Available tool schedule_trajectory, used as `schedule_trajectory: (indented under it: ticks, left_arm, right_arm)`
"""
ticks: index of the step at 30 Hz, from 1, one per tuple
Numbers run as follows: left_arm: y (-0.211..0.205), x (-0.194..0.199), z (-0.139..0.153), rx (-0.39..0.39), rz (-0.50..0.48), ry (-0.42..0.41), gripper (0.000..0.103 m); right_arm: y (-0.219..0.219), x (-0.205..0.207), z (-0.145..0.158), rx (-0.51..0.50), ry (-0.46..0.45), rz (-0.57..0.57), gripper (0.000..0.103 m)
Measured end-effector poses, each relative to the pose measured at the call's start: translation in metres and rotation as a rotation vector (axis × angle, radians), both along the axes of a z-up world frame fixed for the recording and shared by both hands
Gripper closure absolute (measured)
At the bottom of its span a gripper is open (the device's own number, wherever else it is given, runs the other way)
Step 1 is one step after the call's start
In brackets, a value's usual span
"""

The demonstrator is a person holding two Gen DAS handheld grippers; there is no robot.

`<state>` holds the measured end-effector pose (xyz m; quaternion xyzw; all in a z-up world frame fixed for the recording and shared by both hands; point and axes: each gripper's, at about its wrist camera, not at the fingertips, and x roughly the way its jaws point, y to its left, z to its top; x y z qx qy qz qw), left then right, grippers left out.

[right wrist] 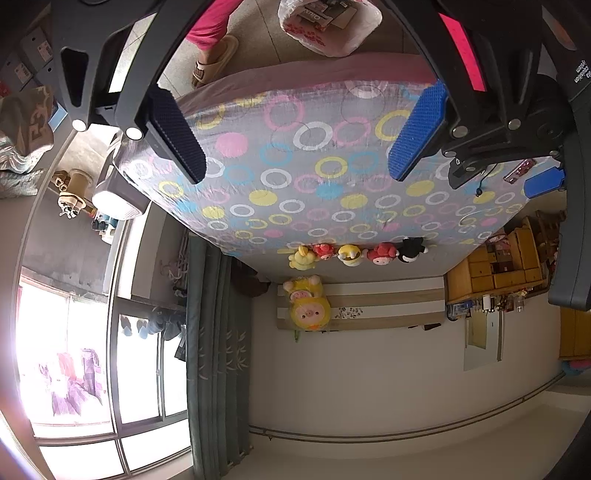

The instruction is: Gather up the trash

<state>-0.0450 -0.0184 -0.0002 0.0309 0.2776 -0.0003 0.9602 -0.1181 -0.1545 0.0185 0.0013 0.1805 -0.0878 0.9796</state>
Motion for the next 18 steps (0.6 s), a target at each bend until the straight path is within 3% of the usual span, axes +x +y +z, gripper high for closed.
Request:
schedule_trajectory:
  ticks: [18]
  left_arm:
    - [0.0014,0.0005,-0.0001,0.0,-0.002,0.002,0.008]
  right_arm:
    - [-0.0002,0.0005,0.0015,0.002,0.001,-0.003,0.007]
